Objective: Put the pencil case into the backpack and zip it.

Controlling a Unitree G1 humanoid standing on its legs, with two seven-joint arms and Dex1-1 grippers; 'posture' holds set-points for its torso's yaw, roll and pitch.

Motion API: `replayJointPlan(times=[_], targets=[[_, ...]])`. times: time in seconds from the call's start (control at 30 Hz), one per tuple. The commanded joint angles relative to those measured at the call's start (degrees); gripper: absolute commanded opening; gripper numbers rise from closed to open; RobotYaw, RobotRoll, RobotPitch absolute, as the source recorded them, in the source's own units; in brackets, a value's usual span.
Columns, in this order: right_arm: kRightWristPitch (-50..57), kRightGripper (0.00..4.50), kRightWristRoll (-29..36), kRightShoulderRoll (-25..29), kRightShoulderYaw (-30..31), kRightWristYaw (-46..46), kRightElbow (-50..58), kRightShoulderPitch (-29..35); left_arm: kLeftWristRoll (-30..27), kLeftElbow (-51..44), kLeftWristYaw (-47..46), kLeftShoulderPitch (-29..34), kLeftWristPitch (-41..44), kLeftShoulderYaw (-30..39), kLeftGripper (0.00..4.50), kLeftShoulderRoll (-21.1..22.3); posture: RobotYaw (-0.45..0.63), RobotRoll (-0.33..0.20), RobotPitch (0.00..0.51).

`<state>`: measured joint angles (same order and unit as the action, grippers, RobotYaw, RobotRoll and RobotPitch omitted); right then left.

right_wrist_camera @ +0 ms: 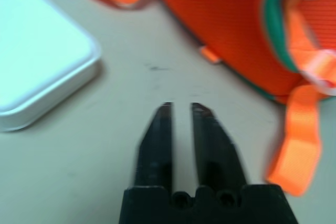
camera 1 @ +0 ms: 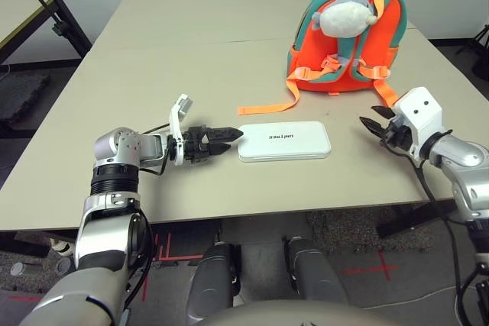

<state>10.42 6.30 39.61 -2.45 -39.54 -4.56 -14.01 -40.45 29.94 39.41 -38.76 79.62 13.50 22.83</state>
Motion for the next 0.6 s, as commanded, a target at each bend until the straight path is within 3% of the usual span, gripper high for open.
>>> replayJointPlan(times=[0.03, 0.6], targets=[[1.53, 0.03, -0.94, 0.21, 2.11, -1.52, 1.53, 0.71, 1.74, 1.55, -1.39, 0.06, -0.66, -0.63, 4.50, -0.49, -0.22, 0.000, 0.096], [4.09, 0.03, -3.36, -5.34, 8.04, -2.12, -1.82, -1.09, 1.83, 1.13, -2.06, -0.12, -1.32, -0.76, 4.50, -1.77, -0.21, 0.000, 0.092]])
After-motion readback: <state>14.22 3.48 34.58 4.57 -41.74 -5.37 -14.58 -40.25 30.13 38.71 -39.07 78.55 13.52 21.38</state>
